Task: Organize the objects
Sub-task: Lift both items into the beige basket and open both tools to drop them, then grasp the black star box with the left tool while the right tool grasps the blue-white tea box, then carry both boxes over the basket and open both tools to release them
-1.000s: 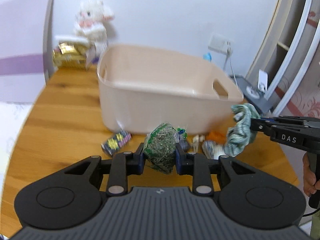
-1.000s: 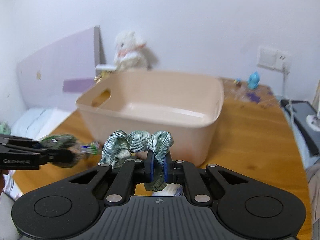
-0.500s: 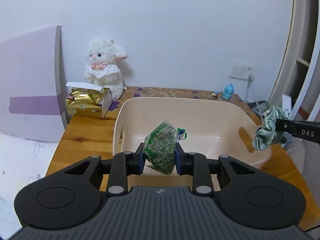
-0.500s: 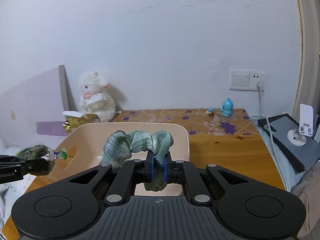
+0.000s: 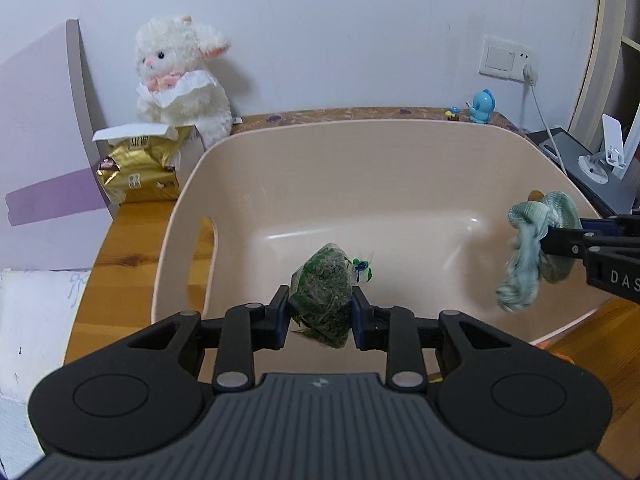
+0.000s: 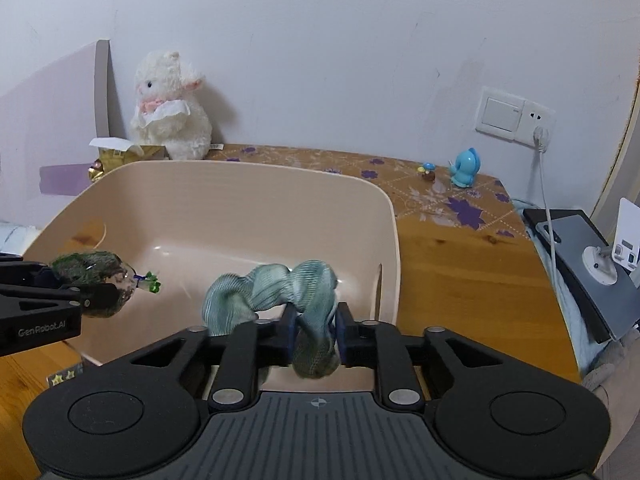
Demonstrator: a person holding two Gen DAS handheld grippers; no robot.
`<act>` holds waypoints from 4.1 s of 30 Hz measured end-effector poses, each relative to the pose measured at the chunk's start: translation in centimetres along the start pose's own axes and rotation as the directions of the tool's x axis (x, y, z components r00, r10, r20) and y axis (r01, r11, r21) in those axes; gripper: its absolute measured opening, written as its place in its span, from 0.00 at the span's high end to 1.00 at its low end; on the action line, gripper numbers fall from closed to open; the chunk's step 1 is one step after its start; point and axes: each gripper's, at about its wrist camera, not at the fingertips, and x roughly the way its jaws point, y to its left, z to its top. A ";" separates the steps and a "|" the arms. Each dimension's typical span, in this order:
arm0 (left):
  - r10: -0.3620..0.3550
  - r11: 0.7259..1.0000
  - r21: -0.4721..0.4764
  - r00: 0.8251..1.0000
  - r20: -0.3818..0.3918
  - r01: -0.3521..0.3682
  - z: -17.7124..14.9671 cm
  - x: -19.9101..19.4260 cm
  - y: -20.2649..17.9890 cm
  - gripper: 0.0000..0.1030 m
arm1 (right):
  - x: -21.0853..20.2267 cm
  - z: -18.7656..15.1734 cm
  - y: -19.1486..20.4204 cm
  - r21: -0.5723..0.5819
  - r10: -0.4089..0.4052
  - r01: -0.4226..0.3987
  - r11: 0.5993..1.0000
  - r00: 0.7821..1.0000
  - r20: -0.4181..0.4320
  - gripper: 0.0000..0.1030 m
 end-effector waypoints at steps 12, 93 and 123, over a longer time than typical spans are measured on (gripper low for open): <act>0.060 0.998 0.015 0.996 0.070 -0.061 -0.9 -4.9 0.5 0.24 | -6.8 -0.6 -1.4 0.092 0.026 -0.040 0.995 0.989 0.148 0.09; -0.083 0.988 0.141 0.988 0.128 0.064 -6.8 -13.8 1.3 0.75 | -13.6 -7.4 -0.8 0.053 0.025 -0.034 0.998 0.987 0.160 0.58; 0.057 0.996 0.065 0.998 -0.017 -0.056 0.2 1.3 -2.4 0.75 | -1.4 -1.2 2.2 -0.042 0.014 -0.011 0.999 0.996 0.086 0.58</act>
